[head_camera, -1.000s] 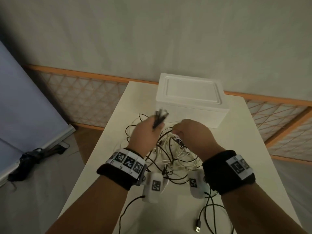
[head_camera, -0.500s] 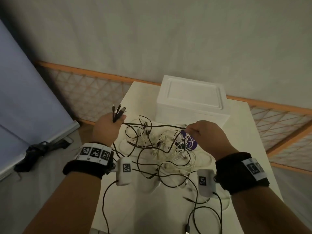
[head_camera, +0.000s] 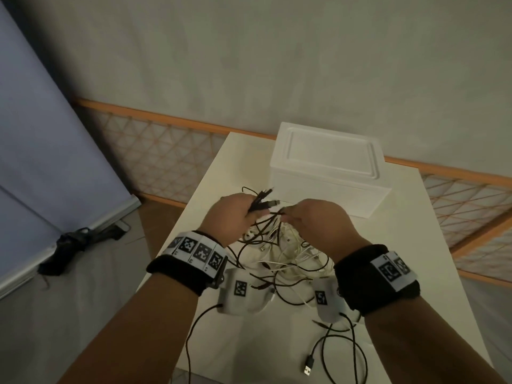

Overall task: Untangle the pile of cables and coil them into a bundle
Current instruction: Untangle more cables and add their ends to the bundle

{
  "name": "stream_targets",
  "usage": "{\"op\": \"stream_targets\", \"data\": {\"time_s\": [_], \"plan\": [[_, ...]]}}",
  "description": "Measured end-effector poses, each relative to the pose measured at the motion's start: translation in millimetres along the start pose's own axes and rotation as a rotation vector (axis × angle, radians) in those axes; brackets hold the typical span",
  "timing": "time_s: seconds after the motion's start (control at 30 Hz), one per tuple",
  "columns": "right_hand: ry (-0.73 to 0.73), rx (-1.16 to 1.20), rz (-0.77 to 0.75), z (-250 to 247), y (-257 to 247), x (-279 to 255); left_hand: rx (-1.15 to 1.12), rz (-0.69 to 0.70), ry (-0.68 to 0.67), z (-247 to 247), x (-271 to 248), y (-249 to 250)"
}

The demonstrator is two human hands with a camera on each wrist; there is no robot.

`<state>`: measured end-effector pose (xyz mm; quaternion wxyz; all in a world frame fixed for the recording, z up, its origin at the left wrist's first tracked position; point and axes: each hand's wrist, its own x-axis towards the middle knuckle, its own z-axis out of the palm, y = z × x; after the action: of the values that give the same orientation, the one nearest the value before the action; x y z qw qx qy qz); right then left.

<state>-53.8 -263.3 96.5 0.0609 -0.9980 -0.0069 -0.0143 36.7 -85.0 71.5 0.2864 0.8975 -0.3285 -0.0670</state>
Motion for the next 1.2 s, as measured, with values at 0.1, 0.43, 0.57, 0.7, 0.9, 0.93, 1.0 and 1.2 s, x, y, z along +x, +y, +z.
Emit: {"op": "stream_targets", "data": {"time_s": [0.1,0.43,0.57,0.7,0.9,0.93,1.0,1.2], "plan": [[-0.016,0.045,0.106,-0.3,15.4,-5.9,0.158,-0.051,0.060,-5.6,-0.6,-22.7],[0.042,0.056,0.219,-11.1,33.7,-14.9,0.189,-0.224,0.055,-7.8,9.7,-56.8],[0.057,0.076,0.174,-12.0,26.8,-7.5,0.152,-0.186,0.173,-8.9,12.4,-23.2],[0.036,0.074,0.106,-6.1,3.9,1.5,-0.041,0.051,0.062,8.0,2.8,33.1],[0.067,0.412,0.178,-14.5,23.4,-10.6,0.145,0.082,0.030,-10.8,12.8,9.9],[0.081,0.472,0.217,-15.0,30.0,-14.7,0.137,0.053,0.051,-16.8,15.4,-1.9],[0.088,0.487,0.266,-12.5,43.5,-20.9,0.136,-0.007,0.087,-28.1,18.9,-27.7],[-0.004,0.186,0.346,5.2,56.7,-24.2,0.173,-0.146,0.082,-24.5,17.5,-54.6]]}}
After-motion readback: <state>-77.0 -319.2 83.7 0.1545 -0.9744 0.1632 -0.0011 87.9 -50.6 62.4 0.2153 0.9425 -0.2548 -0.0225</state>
